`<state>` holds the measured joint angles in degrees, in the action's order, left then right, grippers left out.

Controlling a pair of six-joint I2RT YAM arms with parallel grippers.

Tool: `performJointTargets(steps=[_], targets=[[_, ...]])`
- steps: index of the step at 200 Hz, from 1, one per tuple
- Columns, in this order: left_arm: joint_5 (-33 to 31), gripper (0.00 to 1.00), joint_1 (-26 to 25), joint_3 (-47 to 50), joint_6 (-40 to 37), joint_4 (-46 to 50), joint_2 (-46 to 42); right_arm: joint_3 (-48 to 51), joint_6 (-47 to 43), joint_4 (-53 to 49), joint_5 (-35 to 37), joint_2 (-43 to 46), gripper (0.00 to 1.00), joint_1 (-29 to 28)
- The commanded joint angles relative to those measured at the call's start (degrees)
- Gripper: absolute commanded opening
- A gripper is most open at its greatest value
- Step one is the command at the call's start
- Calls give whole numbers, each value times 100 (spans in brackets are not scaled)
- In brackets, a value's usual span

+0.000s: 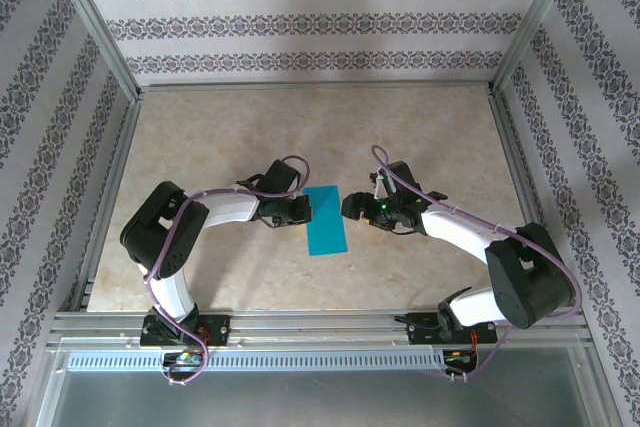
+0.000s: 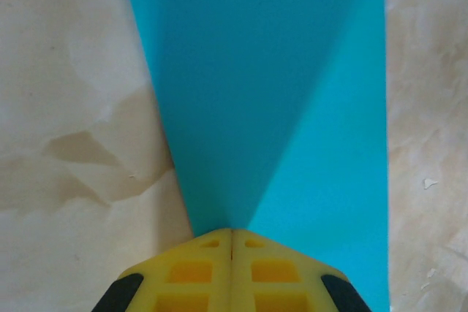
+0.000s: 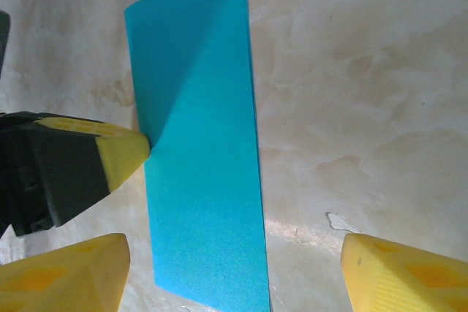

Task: Fold a paper plane with a square sheet of paper (fold left side to right side)
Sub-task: Fold the triangle a second time at the center of the table.

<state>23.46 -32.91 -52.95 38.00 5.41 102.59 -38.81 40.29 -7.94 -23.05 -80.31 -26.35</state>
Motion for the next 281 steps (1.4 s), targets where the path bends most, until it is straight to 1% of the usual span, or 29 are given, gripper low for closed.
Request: performJointTargets(steps=[1,16,46,64,113,160,224,281], targets=[[-157,3,-49,-179,-113,405,150,66,-111,-29,-200,-37,73,29],[-243,3,-49,-224,-182,530,230,66,-99,-67,-413,-61,67,33],[-220,3,-49,-101,-139,428,229,109,-39,-171,-1004,-131,56,26],[-210,3,-49,-50,-135,396,234,132,-30,-284,-1225,-266,52,-31],[-184,3,-49,-40,-144,354,229,276,79,-350,-1200,-610,51,-382],[-157,3,-49,-57,-135,320,248,304,188,-325,-930,-793,50,-632],[-163,3,-49,-57,-126,318,244,181,354,-67,-1012,-964,48,-791],[-154,3,-49,-34,-135,303,240,163,565,165,-1072,-945,46,-818]])
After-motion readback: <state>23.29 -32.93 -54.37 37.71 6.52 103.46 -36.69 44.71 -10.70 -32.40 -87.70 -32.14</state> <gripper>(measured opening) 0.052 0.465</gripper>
